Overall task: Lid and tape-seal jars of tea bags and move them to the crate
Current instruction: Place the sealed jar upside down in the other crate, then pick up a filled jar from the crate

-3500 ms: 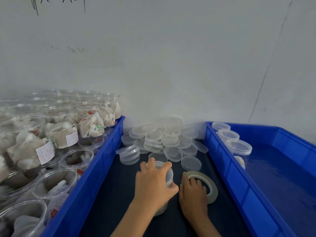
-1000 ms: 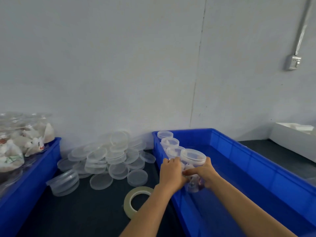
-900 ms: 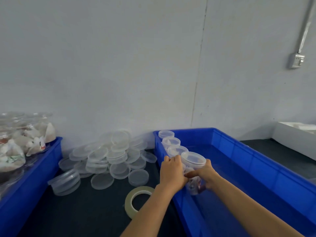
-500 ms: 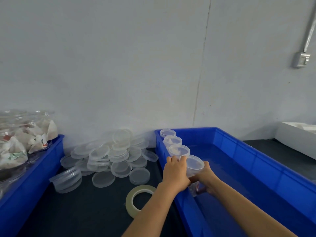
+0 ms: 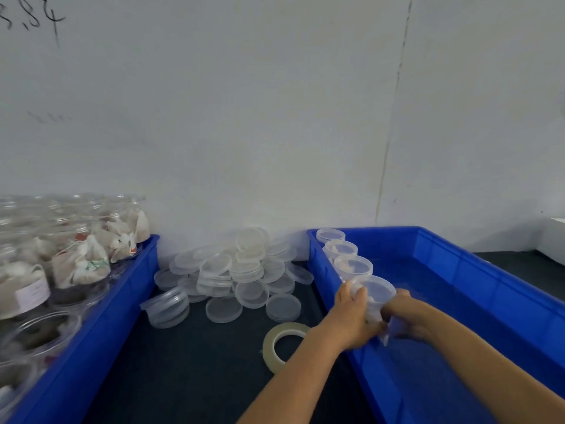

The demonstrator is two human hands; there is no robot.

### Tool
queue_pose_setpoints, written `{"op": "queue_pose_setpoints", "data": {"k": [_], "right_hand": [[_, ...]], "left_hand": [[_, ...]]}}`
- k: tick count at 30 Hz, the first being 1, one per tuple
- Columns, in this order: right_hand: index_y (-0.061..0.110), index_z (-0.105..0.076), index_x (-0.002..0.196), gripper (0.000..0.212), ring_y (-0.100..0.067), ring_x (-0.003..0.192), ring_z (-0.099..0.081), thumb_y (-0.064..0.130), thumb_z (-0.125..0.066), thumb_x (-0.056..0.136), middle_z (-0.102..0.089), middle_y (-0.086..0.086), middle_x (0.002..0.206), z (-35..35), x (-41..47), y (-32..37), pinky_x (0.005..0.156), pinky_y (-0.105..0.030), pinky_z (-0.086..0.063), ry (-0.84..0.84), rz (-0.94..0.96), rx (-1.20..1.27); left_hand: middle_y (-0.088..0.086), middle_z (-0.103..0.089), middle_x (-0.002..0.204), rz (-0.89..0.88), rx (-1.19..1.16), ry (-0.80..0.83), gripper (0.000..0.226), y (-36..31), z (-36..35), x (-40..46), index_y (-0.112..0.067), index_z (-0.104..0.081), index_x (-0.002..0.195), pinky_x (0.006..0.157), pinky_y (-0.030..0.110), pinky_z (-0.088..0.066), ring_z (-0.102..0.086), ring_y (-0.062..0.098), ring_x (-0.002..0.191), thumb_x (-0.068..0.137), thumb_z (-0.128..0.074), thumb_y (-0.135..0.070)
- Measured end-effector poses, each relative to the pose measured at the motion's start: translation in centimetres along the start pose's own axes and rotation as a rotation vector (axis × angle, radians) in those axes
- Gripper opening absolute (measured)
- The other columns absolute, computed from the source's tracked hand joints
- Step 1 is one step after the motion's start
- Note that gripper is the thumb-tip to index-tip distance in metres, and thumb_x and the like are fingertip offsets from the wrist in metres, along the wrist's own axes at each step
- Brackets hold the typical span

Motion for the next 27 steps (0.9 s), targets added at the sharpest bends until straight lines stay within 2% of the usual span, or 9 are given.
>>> {"op": "queue_pose_setpoints", "data": {"k": [1, 3, 8, 11, 16, 18, 21, 25, 27], "right_hand": [[0.018, -0.008, 0.154, 0.086, -0.042, 0.127, -0.041, -0.015, -0.047, 0.084, -0.029, -0.027, 0.145, 0.3, -0.6, 1.2, 0.102, -0.05, -0.041, -0.083, 0.067, -0.071], [0.018, -0.006, 0.154, 0.084, -0.038, 0.127, -0.037, -0.01, -0.05, 0.087, -0.02, -0.022, 0.152, 0.3, -2.5, 4.0, 0.095, -0.044, -0.037, -0.217, 0.234, -0.1], [0.02, -0.028, 0.14, 0.06, -0.022, 0.09, -0.045, -0.003, -0.051, 0.09, -0.041, -0.013, 0.13, -3.5, -7.3, 7.9, 0.076, -0.035, -0.041, -0.163, 0.532, 0.069], [0.023, -0.038, 0.127, 0.048, -0.019, 0.082, -0.05, -0.005, -0.05, 0.09, -0.051, -0.002, 0.105, -8.1, -9.3, 7.6, 0.066, -0.032, -0.041, -0.03, 0.575, 0.115], [0.017, -0.051, 0.1, 0.031, -0.031, 0.093, -0.058, -0.012, -0.051, 0.088, -0.06, -0.015, 0.099, -17.5, -8.8, 3.7, 0.09, -0.049, -0.048, 0.225, 0.418, 0.172], [0.014, -0.054, 0.097, 0.024, -0.029, 0.085, -0.06, -0.009, -0.05, 0.09, -0.063, -0.015, 0.094, -20.8, -8.1, 1.7, 0.081, -0.043, -0.051, 0.25, 0.348, 0.094], [0.011, -0.059, 0.091, 0.024, -0.021, 0.077, -0.062, -0.009, -0.047, 0.089, -0.067, -0.009, 0.085, -25.1, -7.7, -0.8, 0.067, -0.032, -0.048, 0.285, 0.402, -0.063], [0.014, -0.063, 0.075, 0.035, -0.023, 0.078, -0.064, -0.018, -0.05, 0.079, -0.068, -0.002, 0.071, -28.7, -7.7, -3.0, 0.073, -0.03, -0.048, 0.266, 0.506, -0.13], [0.019, -0.063, 0.072, 0.04, -0.021, 0.082, -0.066, -0.018, -0.049, 0.077, -0.069, 0.003, 0.074, -29.9, -7.8, -3.8, 0.082, -0.03, -0.049, 0.248, 0.553, -0.189]], "left_hand": [[0.004, 0.002, 0.16, -0.02, -0.023, -0.02, 0.073, 0.3, 0.5, -0.7, -0.015, -0.018, 0.151, 0.113, 0.041, -0.027, -0.008, 0.026, 0.147, 0.095, -0.056, -0.041], [0.006, -0.012, 0.158, -0.06, -0.035, -0.073, 0.065, 1.2, 1.7, -2.2, -0.014, -0.027, 0.148, 0.115, 0.036, -0.025, -0.013, 0.023, 0.146, 0.096, -0.057, -0.037], [-0.001, -0.033, 0.15, -0.023, 0.036, -0.166, 0.053, 4.2, 5.2, -6.1, -0.02, -0.039, 0.142, 0.112, 0.032, -0.029, -0.029, 0.016, 0.138, 0.096, -0.057, -0.038], [-0.008, -0.047, 0.136, 0.076, -0.004, -0.244, 0.037, 7.3, 7.3, -9.1, -0.027, -0.05, 0.129, 0.106, 0.03, -0.035, -0.04, 0.01, 0.128, 0.094, -0.056, -0.038], [-0.016, -0.053, 0.125, 0.289, -0.01, -0.317, 0.024, 13.8, 9.0, -15.0, -0.036, -0.056, 0.117, 0.097, 0.025, -0.041, -0.049, 0.004, 0.117, 0.093, -0.058, -0.04], [-0.015, -0.053, 0.125, 0.372, 0.042, -0.309, 0.023, 16.0, 9.2, -17.2, -0.037, -0.056, 0.117, 0.096, 0.025, -0.042, -0.049, 0.005, 0.116, 0.094, -0.057, -0.039], [-0.012, -0.053, 0.128, 0.475, 0.104, -0.251, 0.026, 19.1, 9.4, -19.8, -0.035, -0.056, 0.12, 0.1, 0.029, -0.042, -0.048, 0.008, 0.119, 0.094, -0.059, -0.037], [-0.005, -0.046, 0.136, 0.558, 0.209, -0.145, 0.032, 22.2, 8.9, -22.0, -0.03, -0.053, 0.125, 0.106, 0.034, -0.037, -0.042, 0.015, 0.126, 0.093, -0.059, -0.032], [-0.005, -0.042, 0.14, 0.544, 0.256, -0.136, 0.037, 22.9, 8.5, -22.5, -0.029, -0.05, 0.129, 0.107, 0.036, -0.034, -0.039, 0.017, 0.129, 0.093, -0.059, -0.03]]}}
Point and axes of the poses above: each hand's wrist, its own x-axis towards the middle knuckle, its own z-axis out of the back of the hand, y = z × x, the point moved 6 cm from there along x, towards the middle knuckle
